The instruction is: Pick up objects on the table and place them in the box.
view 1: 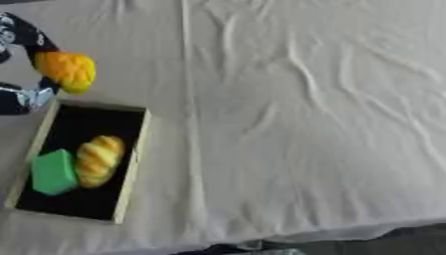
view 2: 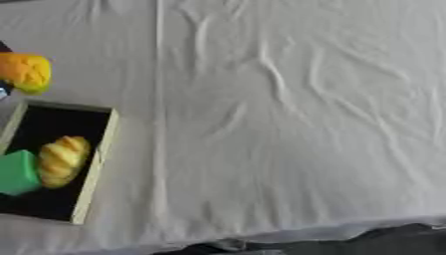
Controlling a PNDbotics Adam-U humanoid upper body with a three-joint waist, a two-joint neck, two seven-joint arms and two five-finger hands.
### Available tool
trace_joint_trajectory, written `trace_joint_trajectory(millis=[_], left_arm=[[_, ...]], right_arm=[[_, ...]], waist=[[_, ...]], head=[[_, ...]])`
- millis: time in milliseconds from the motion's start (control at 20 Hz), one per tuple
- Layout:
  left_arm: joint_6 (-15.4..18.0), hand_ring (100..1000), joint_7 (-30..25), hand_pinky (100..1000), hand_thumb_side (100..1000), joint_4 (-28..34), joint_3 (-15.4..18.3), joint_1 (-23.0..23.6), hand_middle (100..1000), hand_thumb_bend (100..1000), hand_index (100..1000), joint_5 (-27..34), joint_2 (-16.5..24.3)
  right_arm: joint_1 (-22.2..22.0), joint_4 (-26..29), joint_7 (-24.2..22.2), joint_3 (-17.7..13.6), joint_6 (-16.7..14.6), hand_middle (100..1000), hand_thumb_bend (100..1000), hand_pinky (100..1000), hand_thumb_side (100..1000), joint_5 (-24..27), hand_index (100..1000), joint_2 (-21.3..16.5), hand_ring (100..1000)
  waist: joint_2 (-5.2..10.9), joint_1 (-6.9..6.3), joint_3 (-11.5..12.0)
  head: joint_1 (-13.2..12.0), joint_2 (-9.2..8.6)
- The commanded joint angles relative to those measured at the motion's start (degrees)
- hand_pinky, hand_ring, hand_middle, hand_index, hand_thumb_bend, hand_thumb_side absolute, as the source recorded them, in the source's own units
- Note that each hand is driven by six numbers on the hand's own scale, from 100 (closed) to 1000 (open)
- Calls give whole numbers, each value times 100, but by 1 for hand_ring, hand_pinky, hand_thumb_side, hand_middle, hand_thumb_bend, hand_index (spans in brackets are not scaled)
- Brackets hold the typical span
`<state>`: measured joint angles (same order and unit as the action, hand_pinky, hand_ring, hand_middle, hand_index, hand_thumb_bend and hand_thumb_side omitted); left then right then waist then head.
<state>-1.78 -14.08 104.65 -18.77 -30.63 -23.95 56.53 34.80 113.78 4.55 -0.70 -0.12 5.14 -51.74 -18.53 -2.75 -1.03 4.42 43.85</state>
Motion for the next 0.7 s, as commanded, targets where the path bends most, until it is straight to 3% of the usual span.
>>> trace_joint_trajectory(millis=[50,250,700], left_arm=[[-59,547,-22,724,100,19,53,1,427,105,525,-88,175],[-65,551,-73,726,100,-141,-31,66,431,116,531,-215,90],[-17,592,-262,747,100,-724,-266,106,480,263,598,-727,-113]], right_arm=[[70,81,25,-103,-62,712,100,963,470,-33,865,-176,882],[58,81,46,-105,-84,712,100,963,470,-32,865,-158,882],[44,81,99,-133,-144,713,100,963,470,-28,864,-147,883]], waist=[[92,26,-8],[91,35,-24],[69,47,-72]], head=[[-18,27],[-34,27],[-39,27]])
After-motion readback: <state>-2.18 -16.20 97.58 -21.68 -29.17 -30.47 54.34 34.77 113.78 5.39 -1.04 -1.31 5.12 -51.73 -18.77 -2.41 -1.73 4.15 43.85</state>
